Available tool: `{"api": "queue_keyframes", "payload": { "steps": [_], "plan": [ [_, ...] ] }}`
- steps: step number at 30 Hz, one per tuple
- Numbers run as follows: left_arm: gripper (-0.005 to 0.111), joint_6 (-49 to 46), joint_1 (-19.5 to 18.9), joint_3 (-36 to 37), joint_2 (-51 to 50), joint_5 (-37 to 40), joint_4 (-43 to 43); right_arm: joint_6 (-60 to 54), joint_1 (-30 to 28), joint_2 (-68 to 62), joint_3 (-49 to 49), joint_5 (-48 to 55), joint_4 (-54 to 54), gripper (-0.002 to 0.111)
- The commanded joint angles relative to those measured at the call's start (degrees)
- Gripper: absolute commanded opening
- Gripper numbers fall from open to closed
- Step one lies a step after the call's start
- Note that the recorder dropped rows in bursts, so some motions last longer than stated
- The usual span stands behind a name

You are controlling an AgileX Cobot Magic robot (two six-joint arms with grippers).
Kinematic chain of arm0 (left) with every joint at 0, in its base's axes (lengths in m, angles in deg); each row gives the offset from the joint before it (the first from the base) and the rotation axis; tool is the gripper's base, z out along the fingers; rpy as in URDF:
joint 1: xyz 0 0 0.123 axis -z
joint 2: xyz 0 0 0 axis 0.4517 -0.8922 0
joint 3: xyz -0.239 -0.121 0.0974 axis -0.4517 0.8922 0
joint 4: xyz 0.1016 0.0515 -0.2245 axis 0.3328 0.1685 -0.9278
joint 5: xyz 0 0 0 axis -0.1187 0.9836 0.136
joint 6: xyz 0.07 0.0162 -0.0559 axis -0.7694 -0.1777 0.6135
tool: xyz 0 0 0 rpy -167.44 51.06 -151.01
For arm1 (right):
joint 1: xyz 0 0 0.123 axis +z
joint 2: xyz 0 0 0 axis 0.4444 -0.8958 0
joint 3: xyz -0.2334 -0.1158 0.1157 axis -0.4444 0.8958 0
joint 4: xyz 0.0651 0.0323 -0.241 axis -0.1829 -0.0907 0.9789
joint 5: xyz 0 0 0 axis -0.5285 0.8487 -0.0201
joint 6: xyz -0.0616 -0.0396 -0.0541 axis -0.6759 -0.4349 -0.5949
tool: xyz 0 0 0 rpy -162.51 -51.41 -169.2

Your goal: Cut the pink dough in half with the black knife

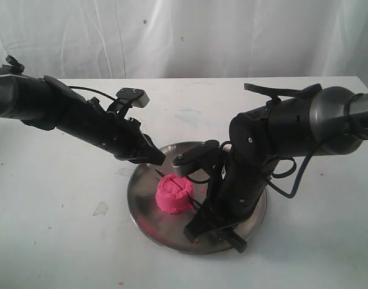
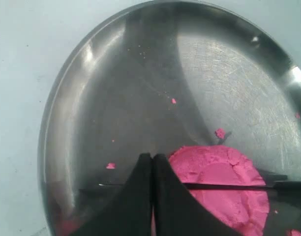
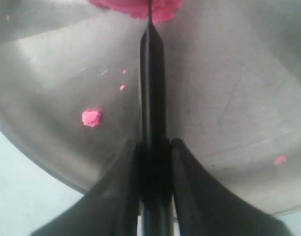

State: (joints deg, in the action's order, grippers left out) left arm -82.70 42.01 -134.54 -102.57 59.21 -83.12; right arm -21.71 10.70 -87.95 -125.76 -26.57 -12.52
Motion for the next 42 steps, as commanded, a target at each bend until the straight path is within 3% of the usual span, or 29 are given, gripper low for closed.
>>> {"api": "queue_keyframes", "payload": {
  "steps": [1,24,42],
  "plan": [
    [0.0,-0.1,-0.2,0.3,0.8,0.6,-0.7,-0.8,0.0,-0.1,-0.1,-0.6,0.3,0.0],
    [0.0,-4.0,0.0,0.3,-4.6,-0.7,-7.4,-0.8,0.0,0.0,-0.1,-0.3,0.3,0.0],
    [0.0,-4.9,-0.2,0.3,-6.8,-0.6,-7.4,-0.7,0.0,1.0,-2.5,2.4,1.4,0.0]
  ]
}}
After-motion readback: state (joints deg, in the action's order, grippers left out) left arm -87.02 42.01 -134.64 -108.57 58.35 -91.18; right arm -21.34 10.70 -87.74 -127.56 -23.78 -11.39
